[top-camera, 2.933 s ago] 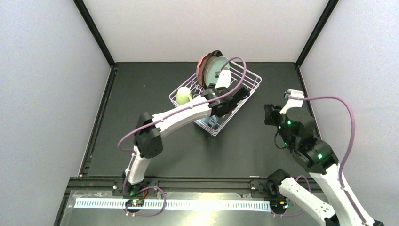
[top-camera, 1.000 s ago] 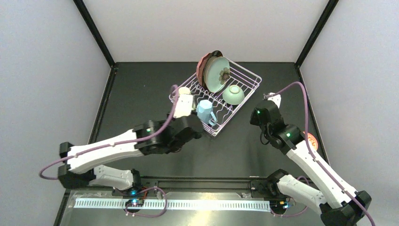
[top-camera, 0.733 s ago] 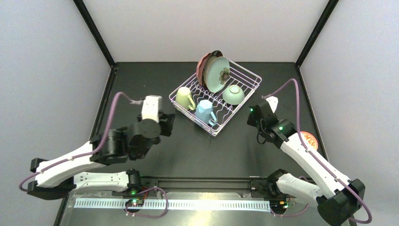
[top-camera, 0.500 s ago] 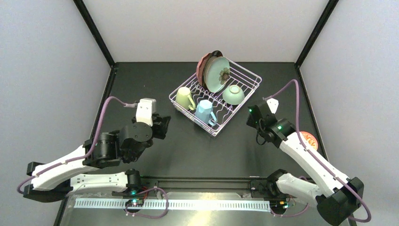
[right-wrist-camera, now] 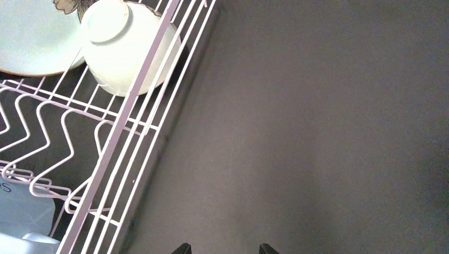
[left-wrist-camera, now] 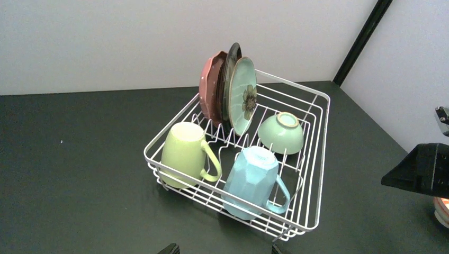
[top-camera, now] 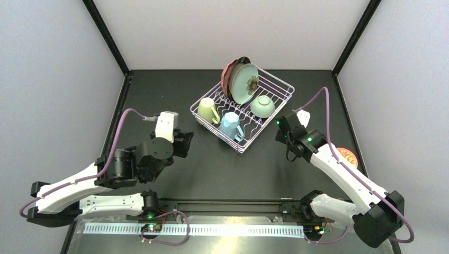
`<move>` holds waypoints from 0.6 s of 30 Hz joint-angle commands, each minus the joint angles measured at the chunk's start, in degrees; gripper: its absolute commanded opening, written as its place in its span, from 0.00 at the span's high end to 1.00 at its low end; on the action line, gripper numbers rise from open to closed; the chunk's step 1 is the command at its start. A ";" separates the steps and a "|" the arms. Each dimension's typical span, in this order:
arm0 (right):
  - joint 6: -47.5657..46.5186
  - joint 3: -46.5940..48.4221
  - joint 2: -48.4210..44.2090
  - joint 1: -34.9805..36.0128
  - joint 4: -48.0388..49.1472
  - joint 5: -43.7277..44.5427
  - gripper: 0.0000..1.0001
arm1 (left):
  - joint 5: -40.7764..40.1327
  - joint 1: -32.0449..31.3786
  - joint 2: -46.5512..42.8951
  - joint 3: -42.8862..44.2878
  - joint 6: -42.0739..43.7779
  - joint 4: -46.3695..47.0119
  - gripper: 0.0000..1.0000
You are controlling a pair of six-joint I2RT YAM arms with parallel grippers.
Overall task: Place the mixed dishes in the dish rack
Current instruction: Grab the bowl at the center of the board.
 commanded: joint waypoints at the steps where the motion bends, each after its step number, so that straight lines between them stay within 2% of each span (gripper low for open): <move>1: 0.32 -0.60 -1.70 0.33 1.31 0.30 0.26 | 0.47 -0.24 0.99 -0.02 -0.07 -1.11 0.01; 18: -4.28 -4.05 -9.82 0.33 2.92 1.08 0.26 | -0.53 -0.23 8.49 3.78 1.15 0.66 0.01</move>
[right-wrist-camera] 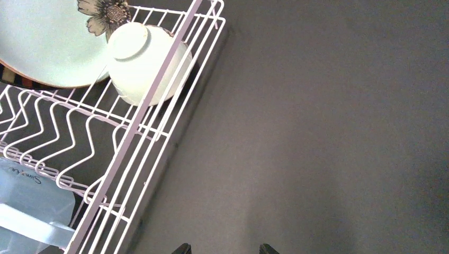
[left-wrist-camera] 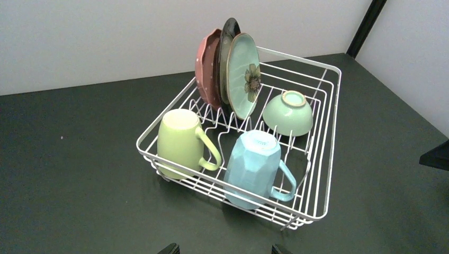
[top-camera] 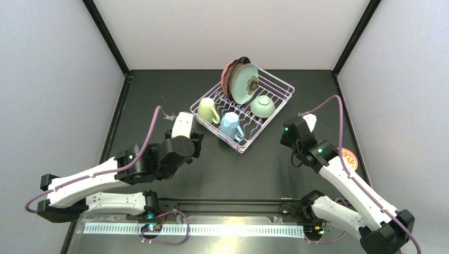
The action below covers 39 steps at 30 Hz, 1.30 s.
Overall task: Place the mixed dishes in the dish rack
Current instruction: Grab the bowl at the center of the board.
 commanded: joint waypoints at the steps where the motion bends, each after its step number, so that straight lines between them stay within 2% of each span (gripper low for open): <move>1: -2.55 0.30 -0.81 0.33 1.69 0.93 0.26 | -1.72 -0.25 1.49 3.98 1.34 -0.21 0.01; 5: -4.23 2.79 -1.53 0.34 2.59 1.90 0.26 | -3.62 -0.25 0.50 3.39 3.46 2.56 0.01; 8: -6.62 4.42 -1.13 0.34 2.43 4.27 0.23 | -2.15 -0.25 1.44 2.30 5.66 7.39 0.01; 13: -6.06 6.89 2.04 0.33 -5.69 12.43 0.19 | 2.11 -0.26 9.61 2.46 8.16 16.30 0.01; 17: -2.64 4.89 -0.21 0.02 -9.67 19.08 0.15 | 2.57 -0.24 19.42 7.72 7.37 17.98 0.01; 20: -3.28 3.92 -1.97 -0.45 -8.52 18.37 0.16 | 2.97 -0.28 27.88 14.75 7.31 16.66 0.01; 24: 1.65 7.41 4.48 -1.67 -14.70 17.32 0.16 | 5.14 -0.15 33.51 20.67 8.47 15.78 0.01; 27: 4.83 8.35 7.29 -3.93 -17.46 16.61 0.15 | 8.92 0.26 33.70 20.38 10.22 17.82 0.01; 33: -0.54 7.91 5.55 -17.10 -13.39 8.88 0.15 | 17.16 3.50 31.14 15.90 11.07 22.84 0.01; 39: 1.00 9.49 10.01 -20.88 -16.47 10.36 0.15 | 24.51 6.59 28.49 10.99 10.84 26.38 0.01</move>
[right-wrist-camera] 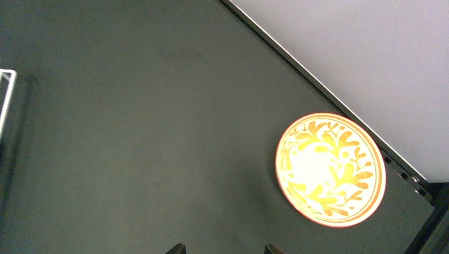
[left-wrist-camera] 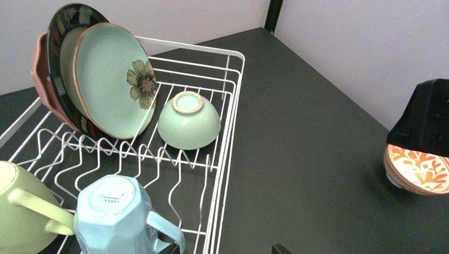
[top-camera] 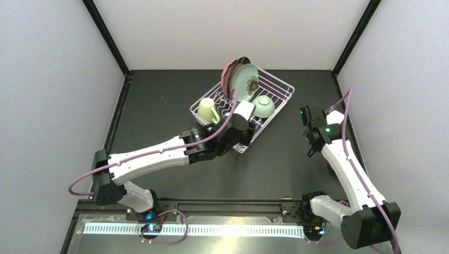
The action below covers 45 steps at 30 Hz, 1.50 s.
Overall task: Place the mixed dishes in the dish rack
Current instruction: Grab the bowl at the center of the board.
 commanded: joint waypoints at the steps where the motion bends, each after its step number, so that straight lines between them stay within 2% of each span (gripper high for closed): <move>1: 0.96 1.35 2.37 -2.92 -1.92 -0.13 0.15 | 7.25 1.70 -2.83 -2.33 0.56 4.04 0.01; 14: -3.98 -4.32 3.88 -18.34 3.85 -4.74 0.15 | 12.51 3.28 -9.07 -10.00 0.22 6.75 0.01; 26: -6.58 -5.49 11.64 -22.78 10.39 -5.75 0.15 | 16.81 6.30 -10.32 -11.95 0.49 7.88 0.01; 39: -7.34 -8.98 21.13 -27.04 19.06 -9.13 0.15 | 18.10 9.12 -10.98 -13.10 0.63 7.26 0.01; 42: -6.97 -9.25 22.88 -27.36 20.15 -9.29 0.19 | 18.39 10.02 -11.48 -13.74 0.23 7.31 0.01; 45: -6.50 -9.68 23.94 -27.47 20.78 -9.24 0.29 | 18.54 10.62 -11.86 -14.38 -0.11 7.33 0.01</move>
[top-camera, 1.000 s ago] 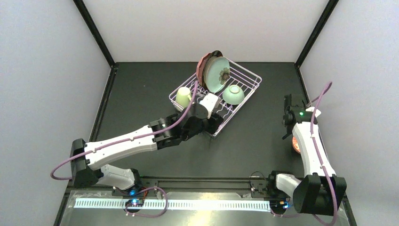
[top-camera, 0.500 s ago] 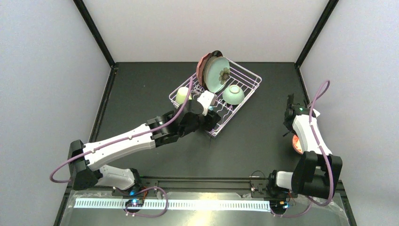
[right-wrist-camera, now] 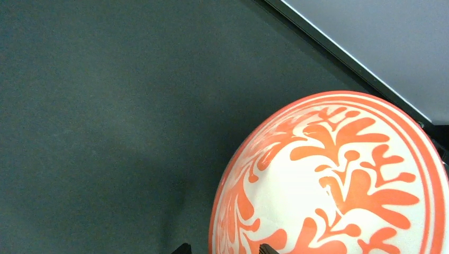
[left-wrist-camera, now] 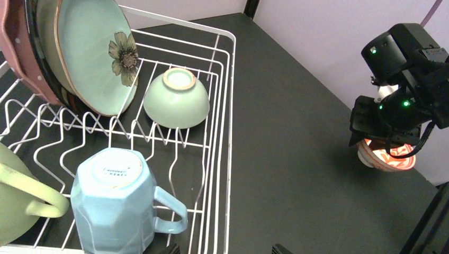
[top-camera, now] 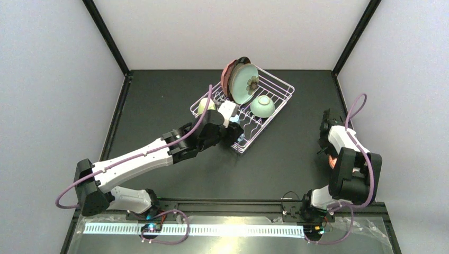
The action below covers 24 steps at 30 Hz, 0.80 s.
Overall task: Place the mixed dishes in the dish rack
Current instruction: Grab the bowl at the center of the board.
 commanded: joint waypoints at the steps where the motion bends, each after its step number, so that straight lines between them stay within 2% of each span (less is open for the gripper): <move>1: 0.94 -1.35 1.21 -0.68 2.81 -0.24 0.32 | 1.10 1.12 -1.77 -0.73 -0.37 0.44 0.01; 3: 1.32 -1.89 1.23 -0.72 3.01 -0.26 0.40 | 1.13 1.34 -2.09 -1.08 -0.50 0.52 0.01; 4: 1.52 -2.23 1.00 -0.73 3.04 -0.25 0.47 | 1.13 1.45 -2.22 -1.32 -0.59 0.53 0.01; 6: 1.95 -2.67 0.65 -0.81 2.98 -0.10 0.69 | 1.13 1.67 -2.43 -1.63 -0.60 0.53 0.01; 7: 2.11 -2.80 0.55 -0.76 2.91 -0.09 0.85 | 1.13 1.76 -2.53 -1.75 -0.67 0.53 0.01; 9: 2.33 -2.86 0.50 -0.80 2.52 -0.09 0.99 | 1.13 1.89 -2.69 -1.86 -0.85 0.45 0.01; 16: 0.94 -1.92 -3.36 -0.81 1.67 -3.46 1.00 | 0.38 2.08 -3.49 -1.95 -1.92 -0.44 0.01; 24: -3.95 5.80 -13.61 -0.67 2.83 -20.06 1.00 | 0.42 2.22 -1.60 1.97 -5.52 -2.51 0.01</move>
